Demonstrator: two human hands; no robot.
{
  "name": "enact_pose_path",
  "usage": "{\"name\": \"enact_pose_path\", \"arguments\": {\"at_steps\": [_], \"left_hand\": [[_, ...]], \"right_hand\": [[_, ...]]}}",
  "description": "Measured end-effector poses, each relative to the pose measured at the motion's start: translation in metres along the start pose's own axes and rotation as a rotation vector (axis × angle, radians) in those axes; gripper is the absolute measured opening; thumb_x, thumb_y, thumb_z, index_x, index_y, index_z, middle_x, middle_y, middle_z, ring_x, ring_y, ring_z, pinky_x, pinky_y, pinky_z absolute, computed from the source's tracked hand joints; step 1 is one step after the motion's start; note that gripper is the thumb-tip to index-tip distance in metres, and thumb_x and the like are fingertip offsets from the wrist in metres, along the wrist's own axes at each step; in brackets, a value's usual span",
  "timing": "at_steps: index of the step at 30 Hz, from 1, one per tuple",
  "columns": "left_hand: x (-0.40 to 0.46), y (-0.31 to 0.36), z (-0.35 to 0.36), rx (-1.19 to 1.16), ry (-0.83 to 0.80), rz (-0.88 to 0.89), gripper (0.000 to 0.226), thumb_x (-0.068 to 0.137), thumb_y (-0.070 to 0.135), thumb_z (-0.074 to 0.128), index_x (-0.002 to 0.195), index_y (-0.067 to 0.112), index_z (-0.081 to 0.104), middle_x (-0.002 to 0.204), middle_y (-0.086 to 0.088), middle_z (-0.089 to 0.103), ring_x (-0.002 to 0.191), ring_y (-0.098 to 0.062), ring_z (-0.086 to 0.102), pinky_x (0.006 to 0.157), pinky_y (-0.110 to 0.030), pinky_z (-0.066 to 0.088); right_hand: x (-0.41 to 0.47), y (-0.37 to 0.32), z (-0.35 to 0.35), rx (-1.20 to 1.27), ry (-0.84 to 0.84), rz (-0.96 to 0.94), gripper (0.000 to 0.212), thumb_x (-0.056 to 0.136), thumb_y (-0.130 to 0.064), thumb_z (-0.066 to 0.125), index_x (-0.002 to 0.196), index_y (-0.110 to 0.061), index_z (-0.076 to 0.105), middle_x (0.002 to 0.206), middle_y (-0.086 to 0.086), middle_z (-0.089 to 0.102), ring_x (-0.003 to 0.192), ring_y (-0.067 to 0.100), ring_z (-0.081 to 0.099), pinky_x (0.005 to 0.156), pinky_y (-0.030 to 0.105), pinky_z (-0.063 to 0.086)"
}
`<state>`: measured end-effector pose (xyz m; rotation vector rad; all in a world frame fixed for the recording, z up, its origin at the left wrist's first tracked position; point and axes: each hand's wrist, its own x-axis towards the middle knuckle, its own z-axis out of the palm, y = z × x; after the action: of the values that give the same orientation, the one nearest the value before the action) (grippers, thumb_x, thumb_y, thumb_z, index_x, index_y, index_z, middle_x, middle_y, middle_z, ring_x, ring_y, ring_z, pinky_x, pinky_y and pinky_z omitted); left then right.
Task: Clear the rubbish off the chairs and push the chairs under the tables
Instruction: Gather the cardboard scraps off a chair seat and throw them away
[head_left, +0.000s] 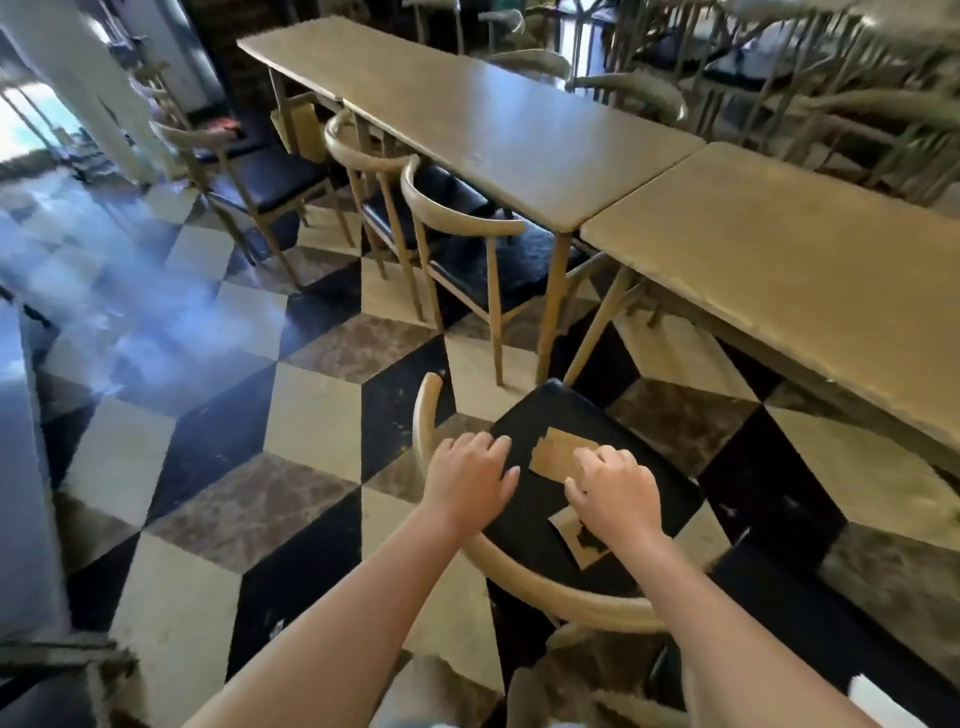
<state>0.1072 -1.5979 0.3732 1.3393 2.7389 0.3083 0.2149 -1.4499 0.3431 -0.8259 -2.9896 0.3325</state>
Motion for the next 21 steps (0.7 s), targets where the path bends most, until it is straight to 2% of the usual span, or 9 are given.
{"name": "enact_pose_path", "arguments": {"at_steps": [5, 13, 18, 21], "left_hand": [[0.06, -0.023, 0.034, 0.087, -0.168, 0.103, 0.04, 0.094, 0.042, 0.04, 0.125, 0.018, 0.051, 0.119, -0.002, 0.062, 0.113, -0.019, 0.055, 0.097, -0.036, 0.044], [0.157, -0.044, 0.095, 0.168, -0.443, 0.38, 0.042, 0.095, 0.043, 0.038, 0.127, 0.018, 0.048, 0.121, -0.002, 0.06, 0.114, -0.022, 0.053, 0.096, -0.037, 0.04], [0.203, -0.053, 0.158, 0.152, -0.49, 0.404, 0.039, 0.093, 0.042, 0.039, 0.121, 0.019, 0.052, 0.116, 0.0, 0.061, 0.109, -0.022, 0.055, 0.092, -0.036, 0.041], [0.226, -0.059, 0.206, 0.132, -0.511, 0.353, 0.036, 0.091, 0.042, 0.043, 0.116, 0.019, 0.055, 0.11, 0.0, 0.063, 0.104, -0.022, 0.057, 0.084, -0.035, 0.044]], "right_hand": [[0.032, 0.036, 0.026, -0.056, -0.11, 0.178, 0.037, 0.092, -0.041, 0.046, 0.122, -0.021, 0.053, 0.116, 0.001, 0.06, 0.106, 0.02, 0.053, 0.081, 0.032, 0.047], [0.078, 0.046, 0.07, 0.023, -0.183, 0.483, 0.034, 0.092, -0.038, 0.046, 0.12, -0.021, 0.054, 0.113, 0.001, 0.06, 0.104, 0.021, 0.054, 0.083, 0.034, 0.045], [0.103, 0.074, 0.124, 0.066, -0.238, 0.623, 0.036, 0.093, -0.037, 0.047, 0.124, -0.021, 0.051, 0.118, 0.002, 0.06, 0.108, 0.021, 0.052, 0.086, 0.035, 0.044], [0.115, 0.099, 0.165, 0.086, -0.268, 0.668, 0.042, 0.091, -0.037, 0.052, 0.129, -0.019, 0.048, 0.124, 0.005, 0.057, 0.113, 0.023, 0.051, 0.09, 0.037, 0.044]]}}
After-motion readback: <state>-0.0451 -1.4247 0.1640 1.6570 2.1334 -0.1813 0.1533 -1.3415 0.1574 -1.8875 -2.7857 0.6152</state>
